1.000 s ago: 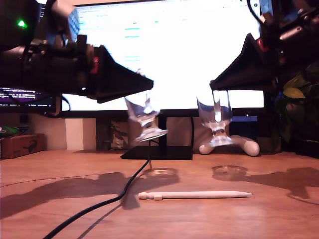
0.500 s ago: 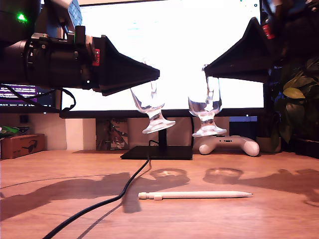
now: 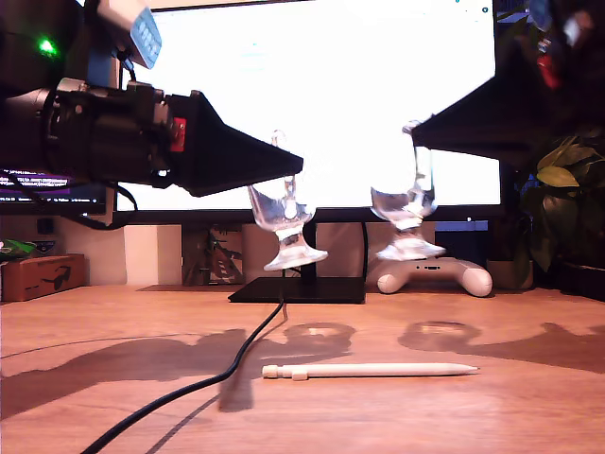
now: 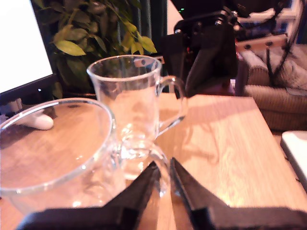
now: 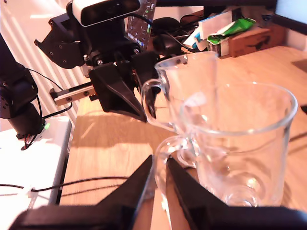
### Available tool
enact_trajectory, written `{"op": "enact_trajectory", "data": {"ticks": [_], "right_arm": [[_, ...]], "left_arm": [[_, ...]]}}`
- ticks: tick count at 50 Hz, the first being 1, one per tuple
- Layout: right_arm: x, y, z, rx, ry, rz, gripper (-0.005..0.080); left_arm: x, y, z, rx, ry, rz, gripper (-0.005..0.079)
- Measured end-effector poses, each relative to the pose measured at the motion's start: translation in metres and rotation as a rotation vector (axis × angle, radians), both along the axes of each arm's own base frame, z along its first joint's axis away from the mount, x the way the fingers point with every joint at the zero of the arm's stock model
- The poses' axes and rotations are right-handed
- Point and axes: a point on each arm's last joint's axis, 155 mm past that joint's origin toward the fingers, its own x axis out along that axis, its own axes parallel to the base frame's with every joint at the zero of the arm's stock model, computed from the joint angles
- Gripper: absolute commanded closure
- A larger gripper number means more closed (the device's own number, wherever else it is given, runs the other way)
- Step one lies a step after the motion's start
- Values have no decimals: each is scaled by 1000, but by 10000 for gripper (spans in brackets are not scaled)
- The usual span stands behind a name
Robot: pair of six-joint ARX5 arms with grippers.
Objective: Pick the small glass cups in front of you with each of your hands, and place them behind the white pen
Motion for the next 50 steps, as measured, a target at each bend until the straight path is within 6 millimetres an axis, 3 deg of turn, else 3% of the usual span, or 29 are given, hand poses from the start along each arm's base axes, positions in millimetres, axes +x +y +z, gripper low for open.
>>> {"op": "enact_trajectory", "data": {"ticks": [17, 31, 50], "right_arm": [[-13, 2, -10, 26, -15, 47, 765], [-12, 3, -16, 34, -20, 72, 765], [-6, 6, -43, 44, 30, 101, 765]], "left_arm": [[-6, -2, -8, 29, -17, -24, 761], [-11, -7, -9, 36, -51, -47, 761], [-10, -8, -27, 64, -38, -51, 761]]}}
